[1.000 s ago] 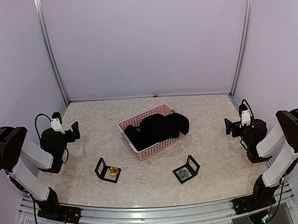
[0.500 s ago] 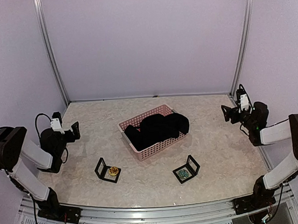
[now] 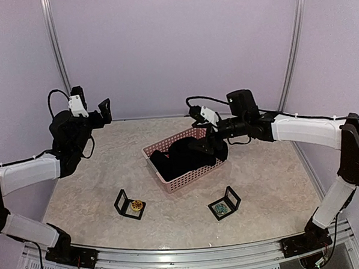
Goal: Pin the brooch onto the clothing
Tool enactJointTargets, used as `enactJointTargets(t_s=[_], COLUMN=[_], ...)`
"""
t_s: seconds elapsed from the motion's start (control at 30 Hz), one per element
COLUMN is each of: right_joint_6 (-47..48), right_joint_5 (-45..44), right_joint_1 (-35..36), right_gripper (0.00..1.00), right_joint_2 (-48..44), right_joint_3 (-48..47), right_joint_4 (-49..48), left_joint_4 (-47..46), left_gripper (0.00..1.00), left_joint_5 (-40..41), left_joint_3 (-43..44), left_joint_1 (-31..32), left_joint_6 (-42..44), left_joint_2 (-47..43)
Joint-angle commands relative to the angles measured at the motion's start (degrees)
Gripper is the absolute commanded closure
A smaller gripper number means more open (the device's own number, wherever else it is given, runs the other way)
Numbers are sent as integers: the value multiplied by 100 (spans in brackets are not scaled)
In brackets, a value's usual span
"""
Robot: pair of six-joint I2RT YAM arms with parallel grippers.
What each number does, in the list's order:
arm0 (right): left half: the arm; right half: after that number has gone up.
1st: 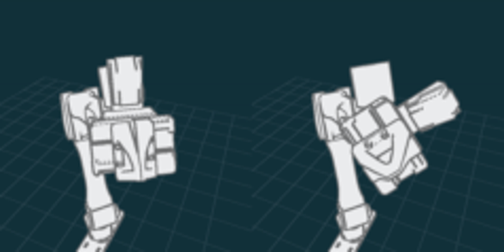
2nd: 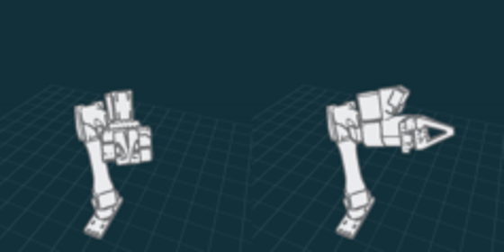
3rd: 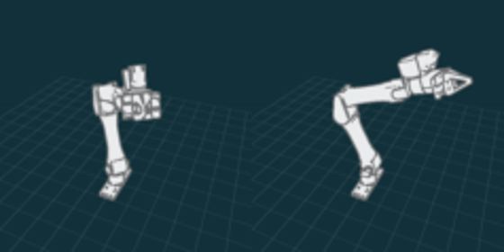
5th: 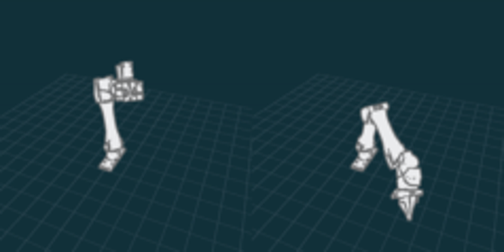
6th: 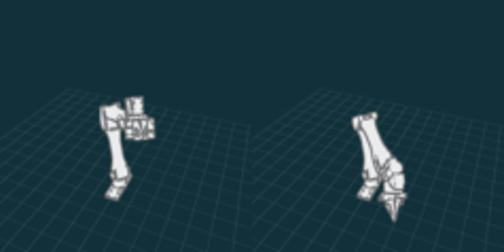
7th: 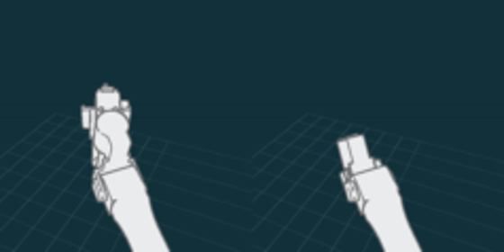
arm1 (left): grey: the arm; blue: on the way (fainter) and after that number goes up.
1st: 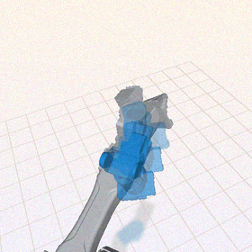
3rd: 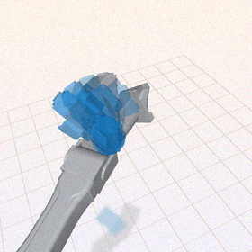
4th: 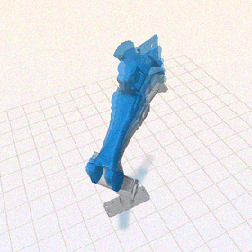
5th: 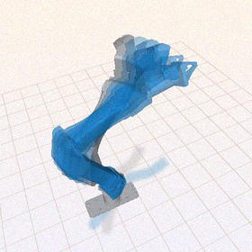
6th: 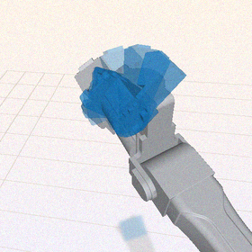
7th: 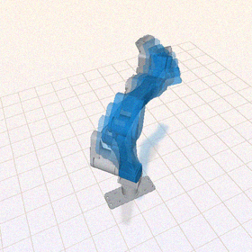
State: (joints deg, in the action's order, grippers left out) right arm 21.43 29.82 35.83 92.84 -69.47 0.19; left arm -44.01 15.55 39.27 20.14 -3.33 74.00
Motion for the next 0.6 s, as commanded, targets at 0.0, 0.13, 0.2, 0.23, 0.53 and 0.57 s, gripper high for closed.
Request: enactJointTargets(t_s=[0.0,0.13,0.2,0.23,0.53,0.57], right_joint_6=[2520,3091,3209,3263,2751,2625], right_joint_5=[-700,-952,-1021,-1040,-1324,-1381], right_joint_1=[766,1058,1104,1125,962,843], right_gripper=[15,19,21,24,81,84], right_joint_2=[859,1717,1986,2078,2226,2222], right_joint_3=[-633,-1362,-1592,-1645,-1507,-1521], right_joint_4=[2211,2938,3111,3171,2235,2111], left_joint_4=[1858,2373,2646,2790,3983,4093], left_gripper=[1,1,2,2,3,3], left_joint_5=[-36,93,175,193,48,45], left_joint_3=[710,727,695,689,310,282], left_joint_1=[682,1350,1601,1706,2046,2046], left_joint_6=[-709,-1249,-1386,-1439,-1854,-1881], left_joint_2=[84,-54,-175,-275,-1076,-1180])
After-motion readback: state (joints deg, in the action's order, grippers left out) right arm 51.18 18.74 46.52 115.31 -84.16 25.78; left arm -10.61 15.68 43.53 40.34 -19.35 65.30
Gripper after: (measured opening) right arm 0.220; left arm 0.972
